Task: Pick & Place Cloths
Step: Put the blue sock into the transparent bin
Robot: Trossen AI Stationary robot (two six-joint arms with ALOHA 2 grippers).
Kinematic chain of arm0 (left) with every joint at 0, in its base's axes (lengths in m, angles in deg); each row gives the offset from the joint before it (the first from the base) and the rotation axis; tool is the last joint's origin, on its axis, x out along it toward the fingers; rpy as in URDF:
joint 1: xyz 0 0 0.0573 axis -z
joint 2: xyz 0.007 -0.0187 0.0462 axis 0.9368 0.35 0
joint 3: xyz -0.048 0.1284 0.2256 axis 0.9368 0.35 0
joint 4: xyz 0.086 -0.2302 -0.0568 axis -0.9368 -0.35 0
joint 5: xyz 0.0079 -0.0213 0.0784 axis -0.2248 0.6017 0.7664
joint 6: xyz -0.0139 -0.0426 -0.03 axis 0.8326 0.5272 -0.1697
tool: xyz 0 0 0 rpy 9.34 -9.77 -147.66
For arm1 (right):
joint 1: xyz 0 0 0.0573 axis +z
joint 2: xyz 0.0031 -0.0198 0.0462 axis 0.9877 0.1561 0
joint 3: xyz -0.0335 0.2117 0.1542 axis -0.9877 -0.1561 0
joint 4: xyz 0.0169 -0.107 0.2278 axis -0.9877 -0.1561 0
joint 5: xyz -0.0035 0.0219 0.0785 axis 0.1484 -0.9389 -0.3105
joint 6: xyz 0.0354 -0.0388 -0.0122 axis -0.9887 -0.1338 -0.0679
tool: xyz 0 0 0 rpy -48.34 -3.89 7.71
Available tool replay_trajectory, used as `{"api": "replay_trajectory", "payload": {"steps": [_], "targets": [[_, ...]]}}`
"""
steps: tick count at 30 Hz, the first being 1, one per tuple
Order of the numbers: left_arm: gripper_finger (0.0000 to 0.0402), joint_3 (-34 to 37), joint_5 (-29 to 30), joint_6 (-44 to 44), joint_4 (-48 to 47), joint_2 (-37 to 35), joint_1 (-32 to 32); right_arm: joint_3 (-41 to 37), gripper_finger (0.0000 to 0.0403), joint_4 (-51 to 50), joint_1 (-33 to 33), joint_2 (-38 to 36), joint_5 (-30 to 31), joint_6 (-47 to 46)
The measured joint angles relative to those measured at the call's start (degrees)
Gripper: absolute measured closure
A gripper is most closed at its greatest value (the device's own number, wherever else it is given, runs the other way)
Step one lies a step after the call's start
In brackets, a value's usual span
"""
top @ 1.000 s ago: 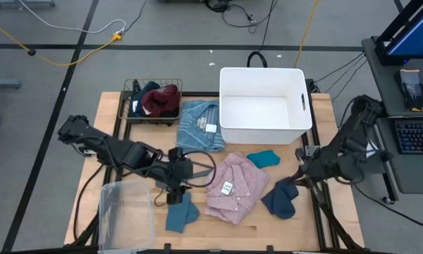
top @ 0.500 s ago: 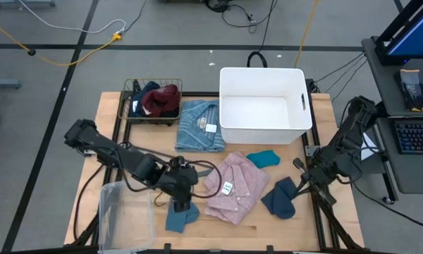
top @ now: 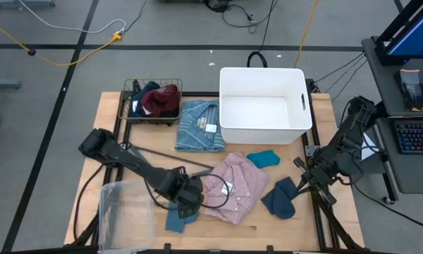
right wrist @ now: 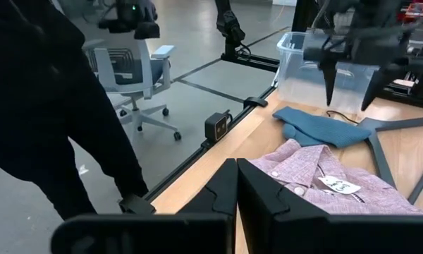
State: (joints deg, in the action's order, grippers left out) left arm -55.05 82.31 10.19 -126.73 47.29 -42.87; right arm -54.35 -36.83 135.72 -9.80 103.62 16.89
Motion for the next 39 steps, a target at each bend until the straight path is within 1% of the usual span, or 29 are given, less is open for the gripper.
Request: {"api": "replay_trajectory", "payload": {"steps": [7,13,16,18,23,30,35,39], "targets": [[0.0128,0.0,2.4,-7.4,-4.8,4.4,1.0,0.0,0.0403,0.7,0.0,0.0,0.0,-0.1],[0.0128,0.0,5.5,-12.3,-4.8,6.1,1.3,0.0,0.0403,0.7,0.0,0.0,0.1,-0.2],[0.0128,0.7,5.8,-15.5,-3.7,6.1,1.3,0.0,0.0403,0.7,0.0,0.0,0.1,-0.2],[0.0128,1.5,5.0,-17.0,-2.7,6.2,1.2,0.0,0.0403,0.7,0.0,0.0,0.1,-0.2],[0.0128,3.4,0.6,-20.5,-0.7,6.2,1.1,0.0,0.0403,0.7,0.0,0.0,0.0,-0.2],[0.0128,7.8,0.0,-24.8,7.9,6.2,0.6,0.0,0.0403,0.7,0.0,0.0,0.0,-0.2],[0.0128,12.3,-0.2,-25.3,11.8,6.2,-0.5,0.0,0.0403,0.7,0.0,0.0,0.0,-0.2],[0.0129,15.1,-2.8,-27.9,15.3,5.8,-1.5,0.0,0.0403,0.7,0.0,0.0,0.0,-0.2]]}}
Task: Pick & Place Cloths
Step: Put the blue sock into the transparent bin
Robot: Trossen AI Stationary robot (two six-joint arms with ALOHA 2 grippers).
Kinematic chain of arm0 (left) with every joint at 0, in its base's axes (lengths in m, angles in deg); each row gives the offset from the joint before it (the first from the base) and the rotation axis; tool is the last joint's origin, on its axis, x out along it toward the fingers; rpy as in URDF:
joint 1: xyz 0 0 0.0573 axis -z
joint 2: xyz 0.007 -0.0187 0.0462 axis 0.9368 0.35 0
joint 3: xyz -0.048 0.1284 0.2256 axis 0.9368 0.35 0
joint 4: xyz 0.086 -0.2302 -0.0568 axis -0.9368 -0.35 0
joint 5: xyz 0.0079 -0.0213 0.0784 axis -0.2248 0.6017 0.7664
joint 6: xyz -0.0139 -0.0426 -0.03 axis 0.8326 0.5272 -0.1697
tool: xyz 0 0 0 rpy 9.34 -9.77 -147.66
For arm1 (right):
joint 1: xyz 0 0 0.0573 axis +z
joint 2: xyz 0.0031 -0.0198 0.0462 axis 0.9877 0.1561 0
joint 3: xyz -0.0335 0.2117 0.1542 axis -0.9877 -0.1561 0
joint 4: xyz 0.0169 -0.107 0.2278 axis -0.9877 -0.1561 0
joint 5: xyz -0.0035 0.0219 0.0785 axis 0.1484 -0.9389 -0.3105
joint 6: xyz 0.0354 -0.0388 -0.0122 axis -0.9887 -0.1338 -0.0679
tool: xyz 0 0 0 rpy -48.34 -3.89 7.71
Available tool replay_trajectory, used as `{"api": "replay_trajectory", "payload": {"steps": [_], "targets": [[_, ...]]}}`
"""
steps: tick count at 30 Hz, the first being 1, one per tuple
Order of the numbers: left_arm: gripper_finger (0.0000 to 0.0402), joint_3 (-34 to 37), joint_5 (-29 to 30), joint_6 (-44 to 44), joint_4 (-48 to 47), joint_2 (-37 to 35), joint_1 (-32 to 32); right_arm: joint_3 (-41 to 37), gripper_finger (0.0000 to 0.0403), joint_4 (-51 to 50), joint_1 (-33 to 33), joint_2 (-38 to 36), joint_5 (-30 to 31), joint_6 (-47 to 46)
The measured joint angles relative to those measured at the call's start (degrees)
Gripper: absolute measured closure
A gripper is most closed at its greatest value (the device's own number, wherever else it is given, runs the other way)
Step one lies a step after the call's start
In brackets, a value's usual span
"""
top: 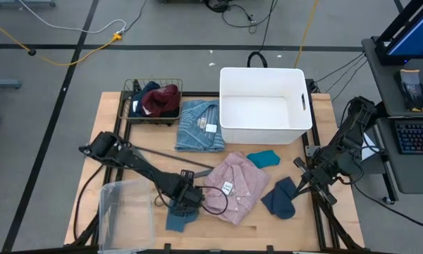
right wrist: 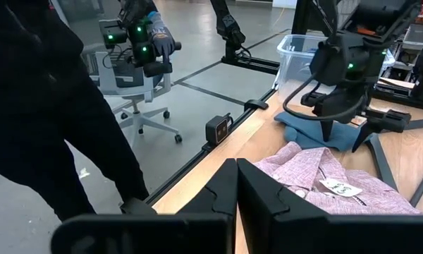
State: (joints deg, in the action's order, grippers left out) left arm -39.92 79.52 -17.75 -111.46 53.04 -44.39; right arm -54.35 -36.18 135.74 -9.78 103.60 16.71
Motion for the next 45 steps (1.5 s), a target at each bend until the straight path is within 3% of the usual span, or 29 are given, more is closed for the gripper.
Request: {"api": "replay_trajectory", "payload": {"steps": [3,6,13,18,26,30,38,45], "targets": [[0.0134,0.6,-1.7,-2.8,1.8,0.0,-0.3,0.0,0.0403,0.0,0.0,0.0,0.0,-0.5],[0.0163,0.7,-1.9,-5.1,3.4,0.1,-0.2,0.0,0.0403,0.0,0.0,0.0,0.0,-2.1],[0.0297,0.8,-3.2,-6.1,4.7,0.2,-0.1,0.0,0.0403,0.0,0.0,0.0,0.0,-3.0],[0.0387,0.3,-3.6,-1.7,4.7,-0.2,-0.3,0.0,0.0403,0.0,0.0,0.0,0.0,-3.0],[0.0396,-7.8,-3.2,4.9,2.4,-2.4,-1.2,0.0,0.0403,-0.2,0.0,0.0,0.0,-3.0],[0.0394,-14.6,-2.6,3.7,-4.6,-4.5,-1.0,0.0,0.0403,-0.2,0.0,0.0,0.0,-2.9],[0.0398,-33.1,8.2,5.0,-23.1,-6.8,0.7,0.0,0.0403,-0.2,0.0,0.0,0.0,-2.8],[0.0399,-45.6,13.5,7.7,-24.9,-7.4,1.9,0.0,0.0403,-0.2,0.0,0.0,0.0,-2.6]]}}
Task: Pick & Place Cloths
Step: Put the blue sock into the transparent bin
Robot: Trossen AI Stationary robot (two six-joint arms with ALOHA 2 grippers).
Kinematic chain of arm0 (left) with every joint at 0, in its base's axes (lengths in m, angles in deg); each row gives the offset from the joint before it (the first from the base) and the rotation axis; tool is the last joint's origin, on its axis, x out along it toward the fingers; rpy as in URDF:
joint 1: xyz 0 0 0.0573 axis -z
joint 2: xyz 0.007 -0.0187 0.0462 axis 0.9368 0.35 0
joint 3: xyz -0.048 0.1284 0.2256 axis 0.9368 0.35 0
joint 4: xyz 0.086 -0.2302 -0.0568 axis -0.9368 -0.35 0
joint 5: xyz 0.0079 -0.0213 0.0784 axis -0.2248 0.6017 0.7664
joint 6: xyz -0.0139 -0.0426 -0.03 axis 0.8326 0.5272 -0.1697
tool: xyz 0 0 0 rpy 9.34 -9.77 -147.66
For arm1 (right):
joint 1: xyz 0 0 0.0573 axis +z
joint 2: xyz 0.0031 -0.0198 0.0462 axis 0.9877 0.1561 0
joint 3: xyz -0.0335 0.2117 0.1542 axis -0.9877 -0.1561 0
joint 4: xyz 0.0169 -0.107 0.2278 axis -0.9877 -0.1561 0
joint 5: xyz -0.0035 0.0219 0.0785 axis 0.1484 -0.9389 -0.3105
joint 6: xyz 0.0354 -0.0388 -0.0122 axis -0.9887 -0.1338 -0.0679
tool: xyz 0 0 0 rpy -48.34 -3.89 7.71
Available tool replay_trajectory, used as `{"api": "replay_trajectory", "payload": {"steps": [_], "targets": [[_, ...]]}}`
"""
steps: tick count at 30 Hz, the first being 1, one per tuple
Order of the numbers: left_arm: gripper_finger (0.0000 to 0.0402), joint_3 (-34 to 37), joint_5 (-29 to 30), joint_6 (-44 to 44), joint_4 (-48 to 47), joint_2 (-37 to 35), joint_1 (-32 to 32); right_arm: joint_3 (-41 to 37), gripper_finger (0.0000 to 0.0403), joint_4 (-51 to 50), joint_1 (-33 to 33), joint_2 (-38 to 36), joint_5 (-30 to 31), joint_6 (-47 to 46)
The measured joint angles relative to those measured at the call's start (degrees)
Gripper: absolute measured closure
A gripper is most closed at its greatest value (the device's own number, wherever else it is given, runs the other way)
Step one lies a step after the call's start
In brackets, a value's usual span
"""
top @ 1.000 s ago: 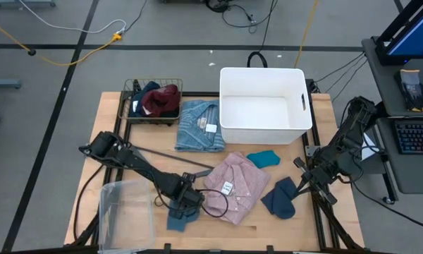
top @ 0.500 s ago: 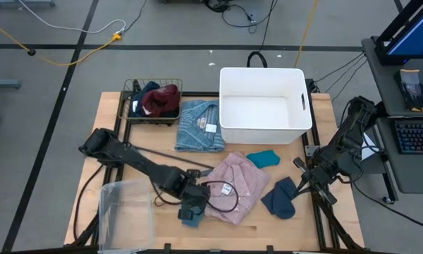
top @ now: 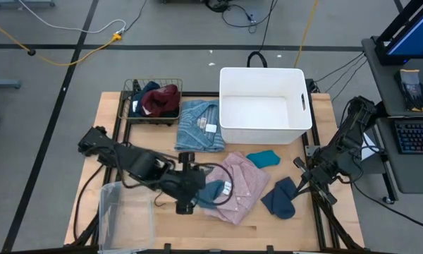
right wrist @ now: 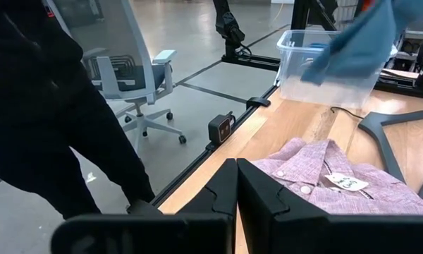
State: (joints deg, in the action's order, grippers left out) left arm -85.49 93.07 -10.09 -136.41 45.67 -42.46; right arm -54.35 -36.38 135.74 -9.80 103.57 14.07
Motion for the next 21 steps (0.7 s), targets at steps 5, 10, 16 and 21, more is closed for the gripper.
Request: {"api": "replay_trajectory", "payload": {"steps": [5,10,16,21], "targets": [[0.0399,-5.9,0.3,5.1,-0.9,-1.0,1.6,0.0,0.0403,0.0,0.0,0.0,0.0,1.5],[0.04,-8.8,5.4,4.9,1.8,-1.9,3.1,0.0,0.0403,0.0,0.0,0.0,0.1,3.1],[0.04,-8.9,6.9,-10.4,18.2,-2.5,3.7,0.0,0.0403,0.0,0.0,0.0,0.1,3.1],[0.04,-8.9,7.0,-27.6,29.7,-2.5,5.3,0.0,0.0403,0.0,0.0,0.0,0.1,3.1]]}}
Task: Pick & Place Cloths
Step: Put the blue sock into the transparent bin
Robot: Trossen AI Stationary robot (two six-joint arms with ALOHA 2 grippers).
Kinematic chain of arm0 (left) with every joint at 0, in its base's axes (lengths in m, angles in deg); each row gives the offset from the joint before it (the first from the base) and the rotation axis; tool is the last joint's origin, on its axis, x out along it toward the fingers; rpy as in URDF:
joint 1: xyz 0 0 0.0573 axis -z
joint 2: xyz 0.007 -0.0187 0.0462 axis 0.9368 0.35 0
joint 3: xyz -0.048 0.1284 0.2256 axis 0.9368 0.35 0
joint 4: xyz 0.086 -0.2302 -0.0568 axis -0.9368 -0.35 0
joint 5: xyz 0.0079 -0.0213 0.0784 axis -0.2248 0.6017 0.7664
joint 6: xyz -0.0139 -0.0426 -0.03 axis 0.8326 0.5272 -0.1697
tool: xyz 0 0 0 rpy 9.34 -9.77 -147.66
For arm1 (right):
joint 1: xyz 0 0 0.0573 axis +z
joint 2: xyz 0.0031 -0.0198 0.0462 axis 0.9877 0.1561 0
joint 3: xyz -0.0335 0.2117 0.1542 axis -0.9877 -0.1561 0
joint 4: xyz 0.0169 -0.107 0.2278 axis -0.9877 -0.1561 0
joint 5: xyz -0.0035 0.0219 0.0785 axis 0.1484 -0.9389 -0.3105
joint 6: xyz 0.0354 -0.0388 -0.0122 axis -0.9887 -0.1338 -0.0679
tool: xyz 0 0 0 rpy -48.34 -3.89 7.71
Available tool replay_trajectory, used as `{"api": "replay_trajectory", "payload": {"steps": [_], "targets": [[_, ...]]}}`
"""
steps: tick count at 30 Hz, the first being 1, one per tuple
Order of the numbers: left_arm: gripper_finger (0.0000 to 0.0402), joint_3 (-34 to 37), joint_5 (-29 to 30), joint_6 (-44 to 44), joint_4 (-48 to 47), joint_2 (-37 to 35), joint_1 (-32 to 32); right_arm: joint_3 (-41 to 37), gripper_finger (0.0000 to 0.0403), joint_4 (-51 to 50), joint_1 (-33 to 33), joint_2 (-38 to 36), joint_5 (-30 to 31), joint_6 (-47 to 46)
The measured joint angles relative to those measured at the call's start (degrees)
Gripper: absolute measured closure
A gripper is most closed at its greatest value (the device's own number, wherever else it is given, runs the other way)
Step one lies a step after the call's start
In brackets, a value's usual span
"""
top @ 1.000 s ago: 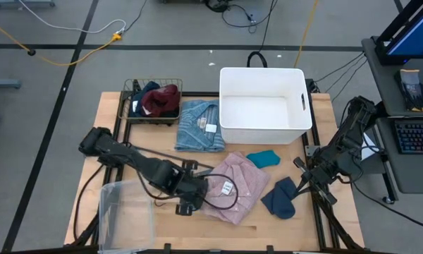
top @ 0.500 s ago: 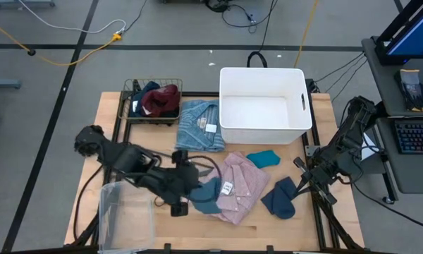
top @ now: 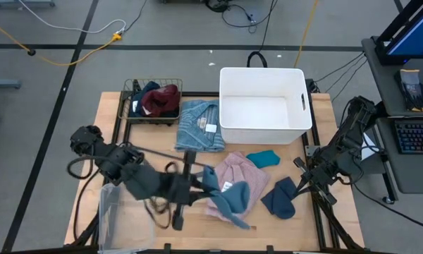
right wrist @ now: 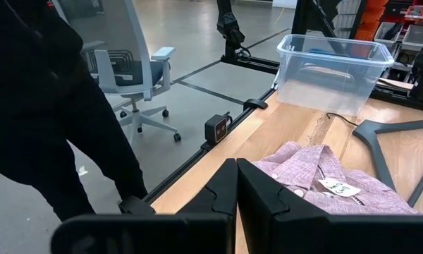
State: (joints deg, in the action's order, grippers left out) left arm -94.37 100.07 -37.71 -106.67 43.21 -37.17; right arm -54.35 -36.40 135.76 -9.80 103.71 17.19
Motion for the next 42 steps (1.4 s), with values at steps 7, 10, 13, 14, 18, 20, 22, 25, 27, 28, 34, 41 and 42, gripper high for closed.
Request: {"api": "replay_trajectory", "payload": {"steps": [7,10,13,14,18,20,22,25,27,28,34,41,42], "targets": [[0.04,0.0,14.1,-29.1,12.1,0.0,4.8,0.0,0.0403,0.0,0.0,0.0,0.0,0.0],[0.0397,0.0,19.0,-41.3,17.7,0.0,7.0,0.0,0.0403,0.0,0.0,0.0,0.0,0.0],[0.0396,0.0,19.2,-49.6,21.6,0.0,8.3,0.0,0.0403,0.0,0.0,0.0,0.0,0.0],[0.0396,0.0,19.1,-51.5,22.3,0.0,8.7,0.0,0.0403,0.0,0.0,0.0,0.0,0.0],[0.0398,0.0,17.5,-55.0,23.6,0.0,9.6,0.0,0.0403,0.0,0.0,0.0,0.0,0.2],[0.0395,0.0,17.0,-55.2,23.5,0.0,9.7,0.0,0.0403,0.0,0.0,0.0,0.1,0.9],[0.0396,0.0,17.0,-55.2,23.5,0.0,9.6,0.0,0.0403,0.0,0.0,0.0,0.1,1.5],[0.0398,0.0,17.1,-54.8,23.5,0.0,9.6,0.0,0.0403,0.0,0.0,0.0,0.1,1.5],[0.0396,0.0,17.1,-52.8,23.5,0.0,9.6,0.0,0.0403,0.0,0.0,0.0,0.1,1.5],[0.0395,0.0,17.7,-50.8,23.5,0.0,9.6,0.0,0.0403,0.0,0.0,0.0,0.1,1.5],[0.0397,0.0,35.5,-26.8,20.2,0.0,9.9,0.0,0.0403,0.0,0.0,0.0,0.1,1.1],[0.0397,0.0,47.9,-5.3,9.7,0.0,12.6,0.0,0.0403,0.0,0.0,0.0,0.1,1.1],[0.0397,0.0,48.9,-3.3,8.5,0.0,13.0,0.0,0.0403,0.0,0.0,0.0,0.1,1.1]]}}
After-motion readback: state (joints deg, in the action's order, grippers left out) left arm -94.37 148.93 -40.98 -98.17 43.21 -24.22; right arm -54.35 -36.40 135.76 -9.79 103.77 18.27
